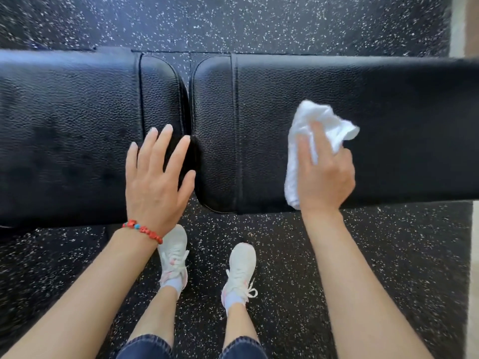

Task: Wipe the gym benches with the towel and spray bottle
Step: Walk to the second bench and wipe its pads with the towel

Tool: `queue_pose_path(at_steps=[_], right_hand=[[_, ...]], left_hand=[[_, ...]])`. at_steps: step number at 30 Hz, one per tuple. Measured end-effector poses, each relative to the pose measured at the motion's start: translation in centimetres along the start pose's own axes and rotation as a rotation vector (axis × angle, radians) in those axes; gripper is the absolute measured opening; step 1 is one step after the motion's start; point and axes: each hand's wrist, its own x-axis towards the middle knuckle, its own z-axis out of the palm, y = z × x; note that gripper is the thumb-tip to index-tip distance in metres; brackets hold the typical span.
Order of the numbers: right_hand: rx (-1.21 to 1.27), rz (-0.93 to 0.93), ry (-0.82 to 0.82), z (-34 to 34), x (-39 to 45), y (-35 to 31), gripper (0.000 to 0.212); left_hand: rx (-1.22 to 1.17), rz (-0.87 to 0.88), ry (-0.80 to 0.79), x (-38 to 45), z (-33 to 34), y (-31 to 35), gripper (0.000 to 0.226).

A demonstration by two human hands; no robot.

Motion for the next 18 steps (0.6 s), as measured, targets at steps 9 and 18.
queue_pose_path(at_steps=[9,18], right_hand=[[0.175,-0.238,-0.091,-1.0,-2.9,-6.7,0.024],[0.132,-0.062,-0.012,2.1,2.6,-9.6,0.021]], left_hand=[[0.005,-0.015,0.002,0.3,-0.2,-2.7,0.048],[-0.008,-0.016,0.002,0.2,0.0,-2.9,0.048]])
